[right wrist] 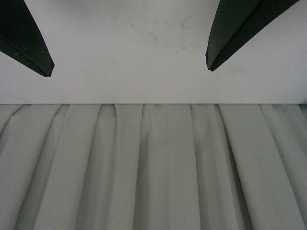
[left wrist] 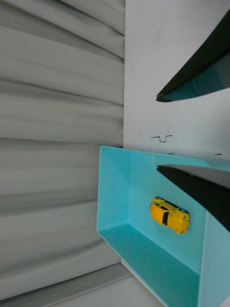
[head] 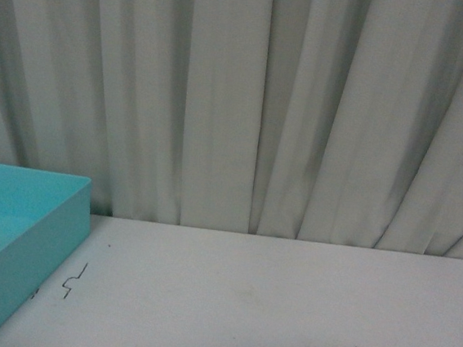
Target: Wind up and store yellow beetle toy
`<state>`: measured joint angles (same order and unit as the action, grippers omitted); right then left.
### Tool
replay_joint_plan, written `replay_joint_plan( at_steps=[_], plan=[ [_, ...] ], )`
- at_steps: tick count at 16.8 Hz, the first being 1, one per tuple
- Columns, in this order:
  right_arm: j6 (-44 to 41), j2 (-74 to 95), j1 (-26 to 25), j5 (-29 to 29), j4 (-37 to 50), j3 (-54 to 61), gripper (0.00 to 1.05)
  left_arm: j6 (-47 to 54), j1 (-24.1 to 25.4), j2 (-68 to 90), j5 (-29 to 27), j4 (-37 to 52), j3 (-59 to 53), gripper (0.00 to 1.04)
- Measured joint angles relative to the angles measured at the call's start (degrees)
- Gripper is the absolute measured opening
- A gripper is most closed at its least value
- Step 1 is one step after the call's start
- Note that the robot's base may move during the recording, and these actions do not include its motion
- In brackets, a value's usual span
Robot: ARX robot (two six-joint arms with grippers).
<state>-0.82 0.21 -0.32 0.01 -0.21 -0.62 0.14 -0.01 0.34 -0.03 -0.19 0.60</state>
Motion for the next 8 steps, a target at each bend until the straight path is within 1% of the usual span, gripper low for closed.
replay_joint_plan(
  at_steps=[2,5,6,8],
  plan=[
    [0.0,0.0,0.0,0.0,0.0,0.0,0.98,0.0,0.0,0.0,0.0,0.0,0.0,0.66],
    [0.0,0.0,0.0,0.0,0.0,0.0,0.98,0.1,0.0,0.0,0.0,0.0,0.0,1.0],
    [0.0,0.0,0.0,0.0,0.0,0.0,0.98,0.0,0.0,0.0,0.0,0.0,0.0,0.98],
    [0.0,0.0,0.0,0.0,0.0,0.0,0.98,0.0,0.0,0.0,0.0,0.0,0.0,0.98]
  ],
)
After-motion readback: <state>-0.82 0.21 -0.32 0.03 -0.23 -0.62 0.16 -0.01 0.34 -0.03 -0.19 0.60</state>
